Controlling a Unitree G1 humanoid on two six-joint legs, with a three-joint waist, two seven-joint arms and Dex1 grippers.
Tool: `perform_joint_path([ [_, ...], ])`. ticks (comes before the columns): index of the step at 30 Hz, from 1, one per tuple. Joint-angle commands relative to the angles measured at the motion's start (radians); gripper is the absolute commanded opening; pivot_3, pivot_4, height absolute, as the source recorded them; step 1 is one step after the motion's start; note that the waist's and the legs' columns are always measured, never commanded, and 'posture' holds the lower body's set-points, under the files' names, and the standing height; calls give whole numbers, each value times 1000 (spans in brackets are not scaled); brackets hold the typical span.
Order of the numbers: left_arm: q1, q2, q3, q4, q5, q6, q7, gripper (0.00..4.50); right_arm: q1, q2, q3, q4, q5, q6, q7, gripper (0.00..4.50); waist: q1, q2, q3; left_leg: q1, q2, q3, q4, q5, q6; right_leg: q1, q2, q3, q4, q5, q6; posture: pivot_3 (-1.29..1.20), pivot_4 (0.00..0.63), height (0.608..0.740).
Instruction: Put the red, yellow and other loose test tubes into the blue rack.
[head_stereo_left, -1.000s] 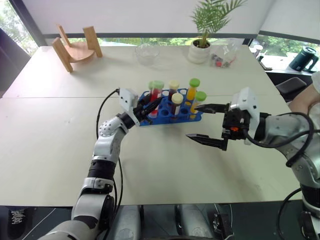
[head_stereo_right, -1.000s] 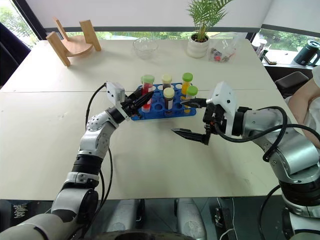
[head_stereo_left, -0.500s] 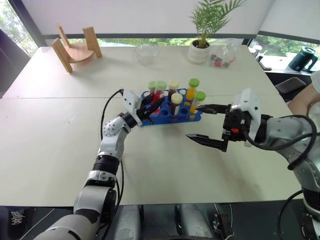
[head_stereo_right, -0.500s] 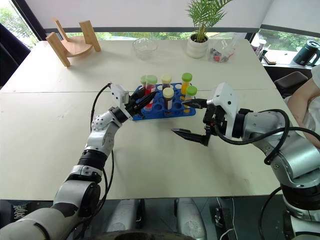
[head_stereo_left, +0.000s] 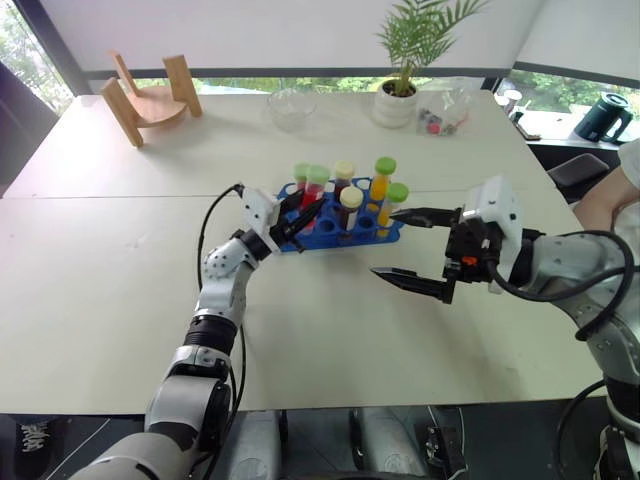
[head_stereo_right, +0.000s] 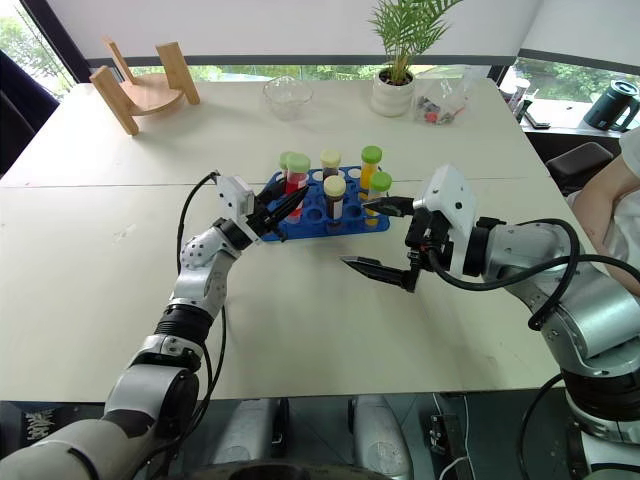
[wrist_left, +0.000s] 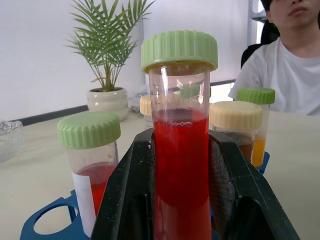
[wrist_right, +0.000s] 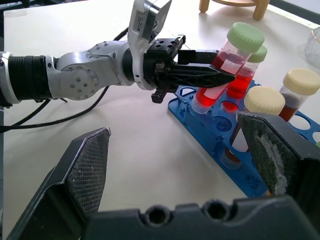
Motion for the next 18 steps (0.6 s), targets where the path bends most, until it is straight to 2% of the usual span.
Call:
perform_joint_path([
  [1, 17, 16, 2, 50, 20, -15, 11, 825, -18, 0, -16, -31, 12, -7, -6, 4500, 1, 0, 0, 0, 0, 0, 0, 0, 0, 1, 0, 0, 0, 0, 0, 0, 150, 740],
  [18, -60, -27, -2, 189, 24, -78, 9, 825, -14, 3, -14, -53, 25, 4, -35, 4500, 5, 0, -1, 1, 0, 0, 0, 0, 0, 1, 0, 0, 0, 0, 0, 0, 150, 740],
])
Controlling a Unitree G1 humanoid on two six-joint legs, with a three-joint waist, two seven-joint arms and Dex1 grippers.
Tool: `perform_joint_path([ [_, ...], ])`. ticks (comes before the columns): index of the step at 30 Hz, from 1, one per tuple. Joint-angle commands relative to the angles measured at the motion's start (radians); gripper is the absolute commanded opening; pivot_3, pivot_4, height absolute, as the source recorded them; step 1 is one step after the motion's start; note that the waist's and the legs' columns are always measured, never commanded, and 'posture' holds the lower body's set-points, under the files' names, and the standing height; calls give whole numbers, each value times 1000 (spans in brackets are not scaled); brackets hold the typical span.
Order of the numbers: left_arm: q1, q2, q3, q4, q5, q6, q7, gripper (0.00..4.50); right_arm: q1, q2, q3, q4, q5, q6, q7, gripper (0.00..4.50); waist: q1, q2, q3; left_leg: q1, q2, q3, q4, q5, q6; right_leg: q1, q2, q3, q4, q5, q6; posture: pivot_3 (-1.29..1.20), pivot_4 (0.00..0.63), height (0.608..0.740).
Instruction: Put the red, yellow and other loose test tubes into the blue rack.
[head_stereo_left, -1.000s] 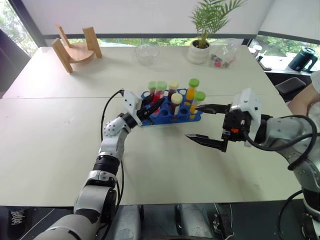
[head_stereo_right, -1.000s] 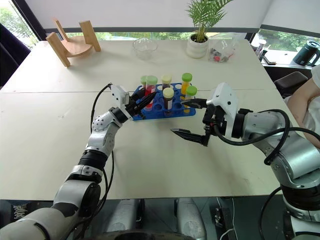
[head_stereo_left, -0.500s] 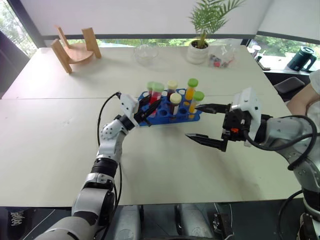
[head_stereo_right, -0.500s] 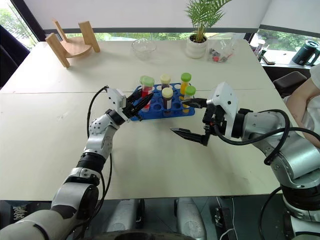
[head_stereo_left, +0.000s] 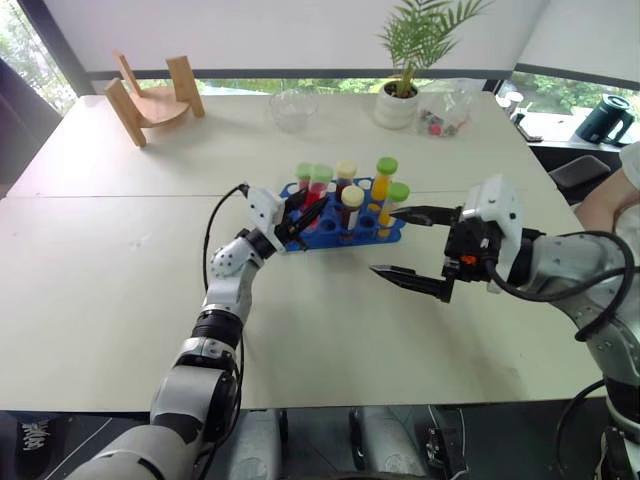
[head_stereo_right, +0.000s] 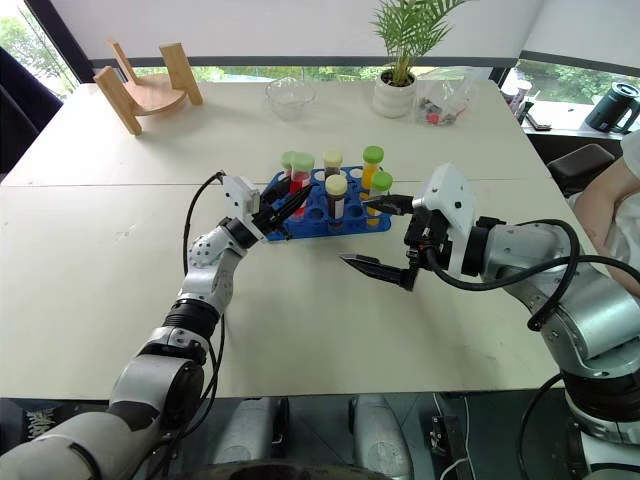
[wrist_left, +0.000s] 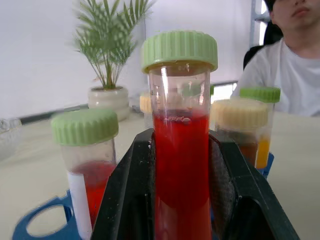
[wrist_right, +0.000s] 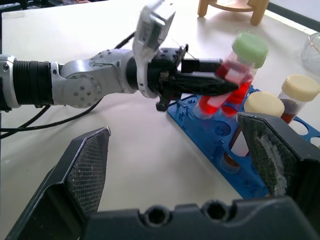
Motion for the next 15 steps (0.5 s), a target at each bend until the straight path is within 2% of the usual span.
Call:
perform_joint_path([
  [1, -4, 2, -3, 35, 16, -8, 1, 825, -13, 1, -15, -36, 17, 1, -7, 4500, 1, 0, 0, 0, 0, 0, 0, 0, 0, 0, 0, 0, 0, 0, 0, 0, 150, 740],
  [6, -9, 3, -11, 66, 27, -13, -14, 825, -10, 1, -17, -41, 21, 6, -13, 4500, 1, 0, 0, 0, 0, 0, 0, 0, 0, 0, 0, 0, -1, 0, 0, 0, 150, 740],
  [8, -1, 14, -15, 59, 25, 9, -35, 1916, -8, 0, -17, -44, 23, 8, -15, 4500, 1, 0, 0, 0, 0, 0, 0, 0, 0, 0, 0, 0, -1, 0, 0, 0, 150, 740],
  [9, 7, 20, -16, 47, 22, 21, -45, 2276, -7, 0, -18, -45, 24, 9, -15, 4500, 1, 0, 0, 0, 0, 0, 0, 0, 0, 0, 0, 0, -1, 0, 0, 0, 150, 740],
  [13, 59, 60, -18, -49, 7, 49, -83, 4265, -5, -1, -19, -45, 27, 11, -17, 4500, -2, 0, 0, -1, 0, 0, 0, 0, 0, 0, 0, 0, -1, 0, 0, 0, 150, 740],
  [14, 82, 79, -20, -98, 0, 64, -103, 4449, -5, -2, -19, -45, 27, 11, -17, 4500, -4, 0, 0, -1, 0, 0, -1, 0, 0, 0, 0, 0, -1, 0, 0, 0, 150, 740],
  [15, 112, 109, -22, -175, -13, 109, -119, 4449, -3, -3, -21, -44, 28, 11, -17, 4500, -5, 0, 0, -1, 0, 0, -1, 0, 0, 0, 0, 0, -1, 0, 0, 0, 150, 740],
])
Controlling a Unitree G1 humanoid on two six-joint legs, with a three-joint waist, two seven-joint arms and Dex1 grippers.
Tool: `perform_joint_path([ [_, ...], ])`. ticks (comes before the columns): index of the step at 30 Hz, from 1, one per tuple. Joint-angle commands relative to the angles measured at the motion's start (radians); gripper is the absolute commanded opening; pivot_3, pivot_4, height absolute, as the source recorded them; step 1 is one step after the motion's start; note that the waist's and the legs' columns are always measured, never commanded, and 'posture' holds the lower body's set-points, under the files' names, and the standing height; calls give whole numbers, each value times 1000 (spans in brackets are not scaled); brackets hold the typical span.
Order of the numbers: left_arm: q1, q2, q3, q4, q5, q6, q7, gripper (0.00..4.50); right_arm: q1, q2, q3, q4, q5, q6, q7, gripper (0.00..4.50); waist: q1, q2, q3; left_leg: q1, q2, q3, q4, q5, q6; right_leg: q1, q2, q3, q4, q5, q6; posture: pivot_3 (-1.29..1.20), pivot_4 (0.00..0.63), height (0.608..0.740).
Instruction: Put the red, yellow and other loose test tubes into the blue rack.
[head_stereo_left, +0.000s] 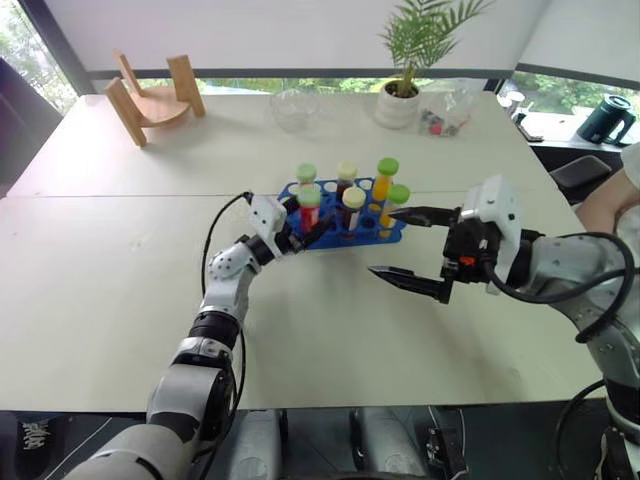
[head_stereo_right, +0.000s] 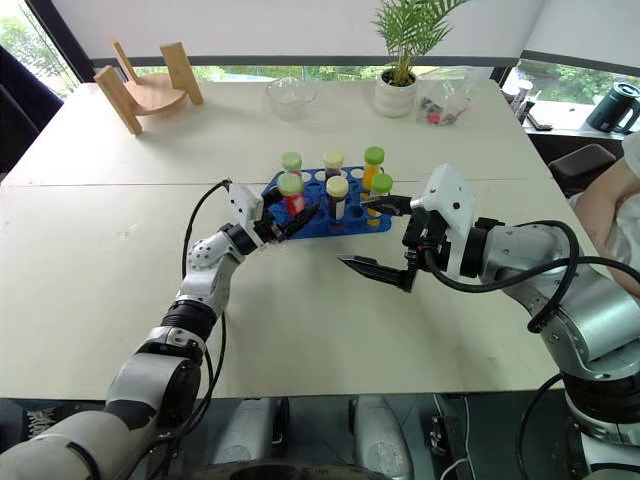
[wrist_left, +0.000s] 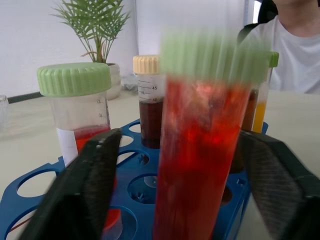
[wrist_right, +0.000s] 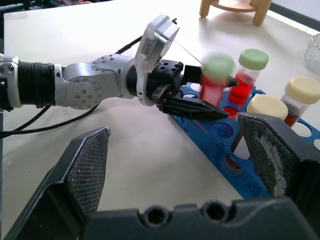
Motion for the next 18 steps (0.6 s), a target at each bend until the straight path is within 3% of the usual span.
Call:
perform_joint_path([
  [1, 90, 80, -3, -203, -40, 121, -56, 4449, -1, -4, -23, -30, 11, -4, -3, 4500, -3, 0, 0, 0, 0, 0, -1, 0, 0, 0, 0, 0, 0, 0, 0, 0, 150, 740],
  [11, 351, 489, 138, -915, -317, 838, -32, 4449, 78, 7, -75, 22, -9, -19, -34, 4500, 2, -1, 1, -1, 1, 1, -3, 0, 0, -2, -3, 0, -2, 0, 0, 0, 150, 740],
  [18, 553, 655, 323, -1214, -522, 1112, 13, 4449, 87, -9, -116, 62, 0, -9, -41, 4500, 0, -1, 2, -1, 1, 1, -4, 0, 0, -3, -2, 0, -2, -2, -4, 0, 150, 740],
])
